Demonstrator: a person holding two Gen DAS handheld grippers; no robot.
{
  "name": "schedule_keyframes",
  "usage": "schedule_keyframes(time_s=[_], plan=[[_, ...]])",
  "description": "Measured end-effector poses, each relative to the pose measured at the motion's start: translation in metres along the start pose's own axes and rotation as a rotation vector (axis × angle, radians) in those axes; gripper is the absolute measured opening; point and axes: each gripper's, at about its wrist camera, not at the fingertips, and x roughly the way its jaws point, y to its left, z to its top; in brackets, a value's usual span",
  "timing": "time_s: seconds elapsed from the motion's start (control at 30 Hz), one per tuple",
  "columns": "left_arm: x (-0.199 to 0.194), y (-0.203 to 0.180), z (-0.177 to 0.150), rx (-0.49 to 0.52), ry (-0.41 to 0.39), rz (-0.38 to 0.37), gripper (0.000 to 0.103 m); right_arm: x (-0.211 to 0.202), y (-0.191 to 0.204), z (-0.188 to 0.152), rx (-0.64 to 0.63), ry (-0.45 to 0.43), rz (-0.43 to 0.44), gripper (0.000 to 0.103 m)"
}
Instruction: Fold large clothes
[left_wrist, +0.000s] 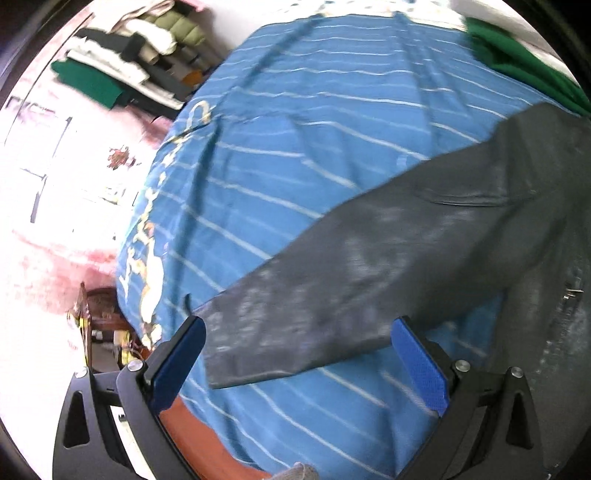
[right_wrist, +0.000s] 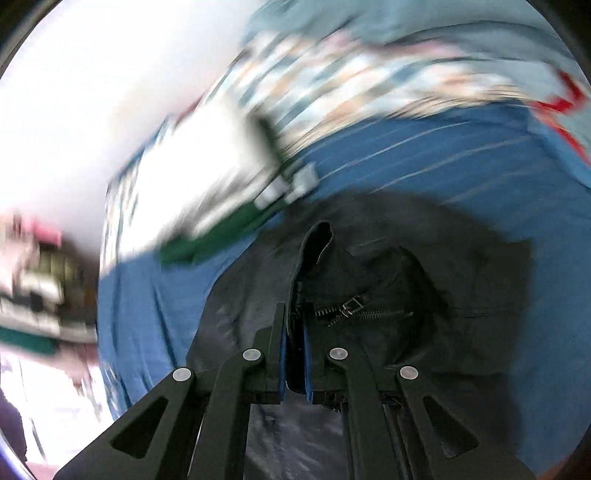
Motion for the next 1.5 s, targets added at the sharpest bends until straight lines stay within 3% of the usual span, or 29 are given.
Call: schedule_keyframes(time_s=[0.1, 0.17, 0.27, 0.33, 0.37, 0.43, 0.47, 0.57, 0.67, 0.7, 0.77, 0.8, 0.83, 0.9, 0.97, 1.07, 1.17, 1.23, 1.33, 1.5], plan=[[0.009, 0.014, -0.005, -0.014, 0.008, 0.018, 0.103, 0.090, 0.069, -0.027, -0.150, 0.107, -0.018, 0.007], [0.018, 0.021, -0.009, -0.016, 0.026, 0.028, 0.103, 0.151, 0.111, -0.057, -0.295, 0.211, -0.079, 0.008], [0.028, 0.029, -0.013, -0.032, 0.053, 0.022, 0.103, 0.202, 0.130, -0.083, -0.418, 0.323, -0.118, 0.017], [0.030, 0.033, -0.014, -0.048, 0.067, 0.006, 0.103, 0.195, 0.127, -0.082, -0.396, 0.352, -0.025, 0.026], [0.029, 0.034, -0.015, -0.055, 0.073, -0.005, 0.103, 0.176, 0.115, -0.079, -0.346, 0.359, 0.048, 0.032], [0.027, 0.034, -0.017, -0.054, 0.080, -0.025, 0.103, 0.135, 0.088, -0.074, -0.282, 0.316, 0.077, 0.061], [0.026, 0.032, -0.019, -0.049, 0.080, -0.034, 0.103, 0.111, 0.068, -0.072, -0.256, 0.285, 0.071, 0.066], [0.020, 0.027, -0.025, -0.027, 0.083, -0.044, 0.103, 0.042, -0.018, -0.075, -0.181, 0.193, -0.133, 0.067], [0.017, 0.020, -0.031, -0.021, 0.094, -0.039, 0.103, 0.029, -0.107, -0.088, -0.083, 0.226, -0.363, 0.067], [0.017, 0.017, -0.033, -0.021, 0.100, -0.036, 0.103, 0.029, -0.130, -0.085, -0.058, 0.248, -0.375, 0.067], [0.015, 0.012, -0.039, -0.033, 0.107, -0.025, 0.103, 0.053, -0.178, -0.098, -0.012, 0.365, -0.365, 0.059], [0.015, 0.009, -0.041, -0.037, 0.111, -0.023, 0.103, 0.064, -0.190, -0.103, -0.003, 0.411, -0.337, 0.026], [0.014, 0.007, -0.044, -0.037, 0.112, -0.016, 0.103, 0.071, -0.200, -0.110, -0.001, 0.431, -0.359, 0.009], [0.011, 0.004, -0.051, -0.043, 0.113, 0.003, 0.103, 0.063, -0.217, -0.114, 0.016, 0.380, -0.412, 0.004], [0.009, 0.003, -0.059, -0.054, 0.123, 0.009, 0.103, 0.050, -0.240, -0.111, 0.099, 0.342, -0.381, 0.004], [0.011, 0.003, -0.071, -0.083, 0.157, 0.005, 0.103, 0.048, -0.238, -0.112, 0.018, 0.352, -0.417, 0.004], [0.024, 0.017, -0.076, -0.207, 0.225, -0.078, 0.103, 0.054, -0.221, -0.111, -0.072, 0.412, -0.487, 0.012], [0.037, 0.035, -0.080, -0.356, 0.264, -0.171, 0.103, 0.052, -0.211, -0.109, -0.079, 0.433, -0.459, 0.023], [0.059, 0.066, -0.085, -0.599, 0.283, -0.320, 0.102, 0.042, -0.190, -0.109, -0.066, 0.384, -0.411, 0.043], [0.119, 0.103, -0.092, -0.965, 0.306, -0.526, 0.102, 0.027, -0.182, -0.118, 0.019, 0.304, -0.350, 0.048]])
